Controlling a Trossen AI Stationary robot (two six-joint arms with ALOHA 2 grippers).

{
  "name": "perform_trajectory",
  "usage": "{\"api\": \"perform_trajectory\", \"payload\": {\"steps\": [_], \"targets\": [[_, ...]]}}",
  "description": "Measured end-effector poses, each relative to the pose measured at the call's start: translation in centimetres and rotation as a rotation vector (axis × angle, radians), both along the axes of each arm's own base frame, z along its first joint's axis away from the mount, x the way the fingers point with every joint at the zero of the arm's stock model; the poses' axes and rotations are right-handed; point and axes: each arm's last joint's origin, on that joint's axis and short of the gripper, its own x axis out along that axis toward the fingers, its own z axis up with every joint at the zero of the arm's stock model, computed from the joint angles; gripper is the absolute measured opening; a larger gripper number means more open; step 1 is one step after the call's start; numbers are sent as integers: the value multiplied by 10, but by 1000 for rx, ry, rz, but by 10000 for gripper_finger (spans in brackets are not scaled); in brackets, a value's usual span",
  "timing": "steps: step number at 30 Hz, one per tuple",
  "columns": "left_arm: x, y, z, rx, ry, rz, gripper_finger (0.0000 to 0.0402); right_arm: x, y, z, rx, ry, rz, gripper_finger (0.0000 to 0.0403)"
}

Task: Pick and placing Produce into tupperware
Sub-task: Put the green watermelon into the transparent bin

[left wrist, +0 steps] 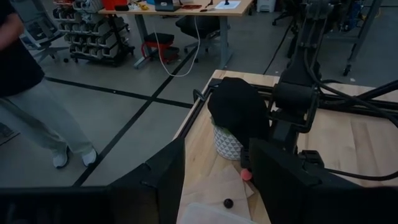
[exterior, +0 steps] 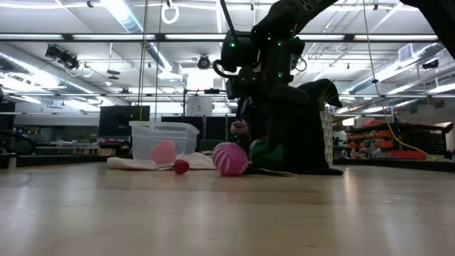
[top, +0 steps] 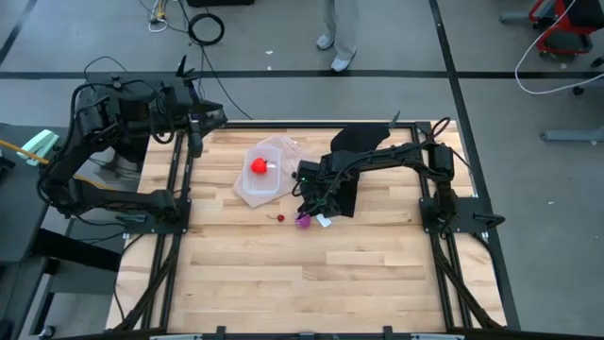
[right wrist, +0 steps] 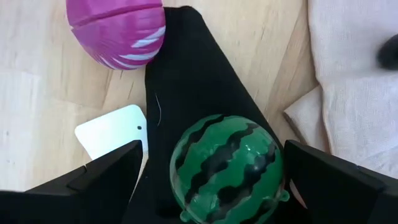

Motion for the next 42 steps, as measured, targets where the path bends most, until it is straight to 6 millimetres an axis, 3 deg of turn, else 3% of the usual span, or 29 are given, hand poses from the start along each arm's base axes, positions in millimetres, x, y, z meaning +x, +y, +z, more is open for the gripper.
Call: {"api": "perform_trajectory", "payload": {"steps": [21,42], "targets": [[0,0,0,-2,0,0,185,1,-1,1,-24,-16,16,376],[0,0,0,-1,0,1,185,1,-1,1,-24,-16,16,316]]}}
